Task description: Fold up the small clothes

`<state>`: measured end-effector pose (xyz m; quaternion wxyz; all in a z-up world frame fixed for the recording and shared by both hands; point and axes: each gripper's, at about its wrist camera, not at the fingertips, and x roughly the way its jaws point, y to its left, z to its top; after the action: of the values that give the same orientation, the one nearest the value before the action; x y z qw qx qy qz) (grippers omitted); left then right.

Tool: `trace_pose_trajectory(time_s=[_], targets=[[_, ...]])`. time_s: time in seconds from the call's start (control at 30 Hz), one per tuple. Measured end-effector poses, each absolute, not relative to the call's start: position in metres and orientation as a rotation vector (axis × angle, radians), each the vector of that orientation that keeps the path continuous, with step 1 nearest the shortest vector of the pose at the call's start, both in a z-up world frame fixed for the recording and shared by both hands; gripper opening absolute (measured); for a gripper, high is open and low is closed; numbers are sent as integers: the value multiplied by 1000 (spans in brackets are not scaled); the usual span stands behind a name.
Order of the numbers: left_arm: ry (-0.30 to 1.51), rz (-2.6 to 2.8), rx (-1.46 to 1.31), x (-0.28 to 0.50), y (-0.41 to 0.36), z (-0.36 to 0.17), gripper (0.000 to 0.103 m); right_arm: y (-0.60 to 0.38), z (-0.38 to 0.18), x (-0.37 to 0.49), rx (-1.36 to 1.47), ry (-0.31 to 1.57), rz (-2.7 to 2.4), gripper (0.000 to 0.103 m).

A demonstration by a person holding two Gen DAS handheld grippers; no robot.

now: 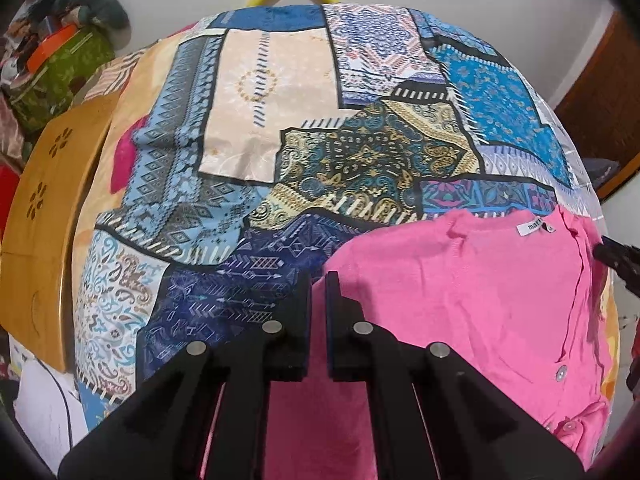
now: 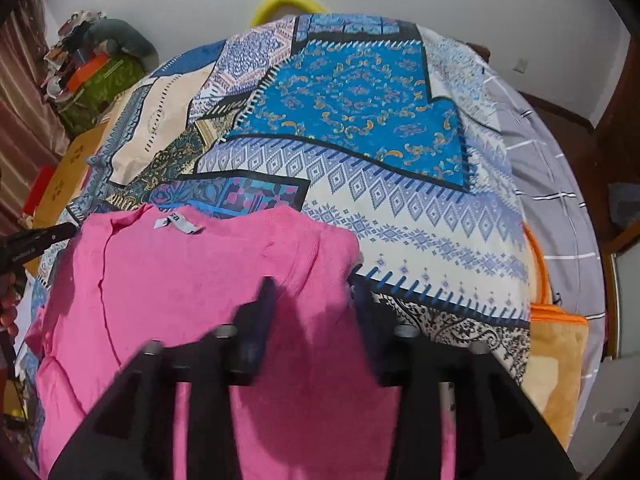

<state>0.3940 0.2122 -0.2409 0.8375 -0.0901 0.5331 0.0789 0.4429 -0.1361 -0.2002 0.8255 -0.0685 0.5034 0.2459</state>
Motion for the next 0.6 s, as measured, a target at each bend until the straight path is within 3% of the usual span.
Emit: trace_pose_trajectory(time_s=[0.23,0.43,0.53,0.6], targets=[[1048,197,-191,372,219,-202,6,-142,-159,419,-134,989,529,46],[951,202,-182,333,220,-152,17,-146,-114,390,-93,904,548,47],[906,214,-157,310,219,-133,33,-142,-96,370,-108,856,559,50],[876,224,-146,294,219,-122,45,-141,-86,357,-108,831,564,59]])
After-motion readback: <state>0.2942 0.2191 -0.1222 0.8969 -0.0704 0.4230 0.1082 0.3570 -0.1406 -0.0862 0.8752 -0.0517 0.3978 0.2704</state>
